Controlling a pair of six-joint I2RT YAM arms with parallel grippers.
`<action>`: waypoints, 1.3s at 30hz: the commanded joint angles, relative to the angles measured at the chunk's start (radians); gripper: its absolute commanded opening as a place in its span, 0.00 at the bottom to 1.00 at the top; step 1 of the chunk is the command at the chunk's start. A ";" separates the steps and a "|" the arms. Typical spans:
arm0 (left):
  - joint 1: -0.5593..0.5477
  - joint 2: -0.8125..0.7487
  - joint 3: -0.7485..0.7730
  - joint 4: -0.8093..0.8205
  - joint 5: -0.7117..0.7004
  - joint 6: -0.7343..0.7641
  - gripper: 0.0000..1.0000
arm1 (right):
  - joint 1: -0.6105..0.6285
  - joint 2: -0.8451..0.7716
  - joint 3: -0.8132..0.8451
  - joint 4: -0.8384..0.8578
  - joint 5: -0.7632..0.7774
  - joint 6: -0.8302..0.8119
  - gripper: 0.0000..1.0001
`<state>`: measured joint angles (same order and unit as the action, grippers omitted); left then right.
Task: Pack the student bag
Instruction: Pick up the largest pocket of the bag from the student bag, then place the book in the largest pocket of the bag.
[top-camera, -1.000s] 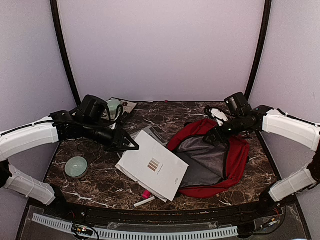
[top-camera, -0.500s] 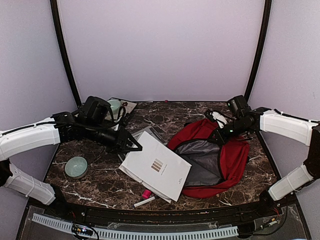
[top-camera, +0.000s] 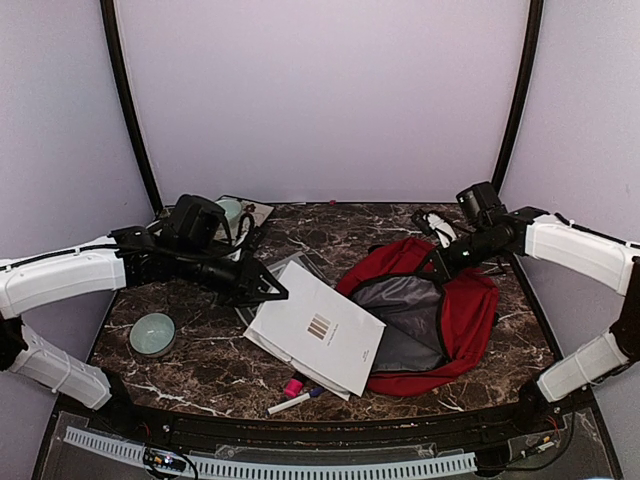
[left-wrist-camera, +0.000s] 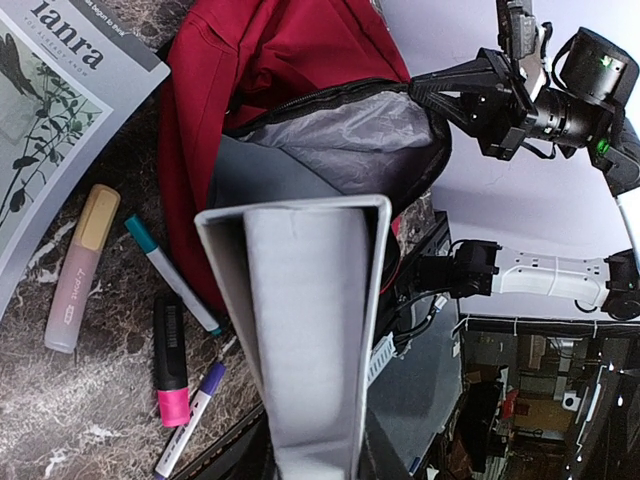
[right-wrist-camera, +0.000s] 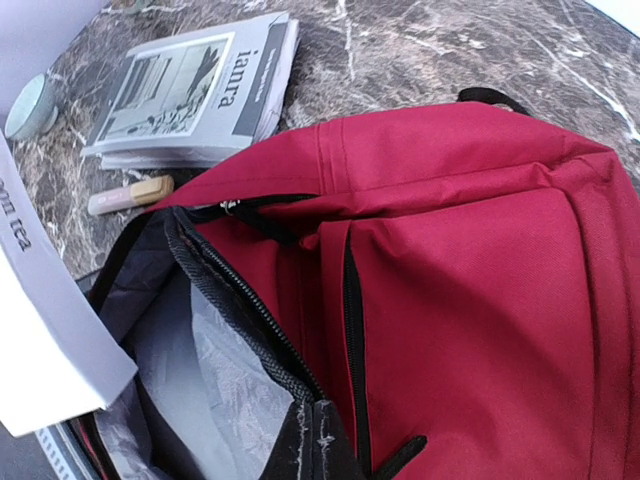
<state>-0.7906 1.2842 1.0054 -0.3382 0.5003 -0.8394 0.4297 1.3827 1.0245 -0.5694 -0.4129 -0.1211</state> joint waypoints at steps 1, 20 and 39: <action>-0.006 0.002 -0.040 0.102 0.033 -0.055 0.00 | -0.002 -0.050 0.062 0.016 0.044 0.121 0.00; -0.280 0.107 0.044 0.175 -0.462 -0.436 0.00 | 0.000 -0.283 -0.106 0.240 0.109 0.584 0.00; -0.406 0.191 0.008 0.358 -0.857 -0.818 0.00 | 0.033 -0.387 -0.082 0.151 0.076 0.737 0.00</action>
<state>-1.1934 1.4792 1.0348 -0.0967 -0.2382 -1.5532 0.4599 1.0302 0.9165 -0.4248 -0.3225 0.5743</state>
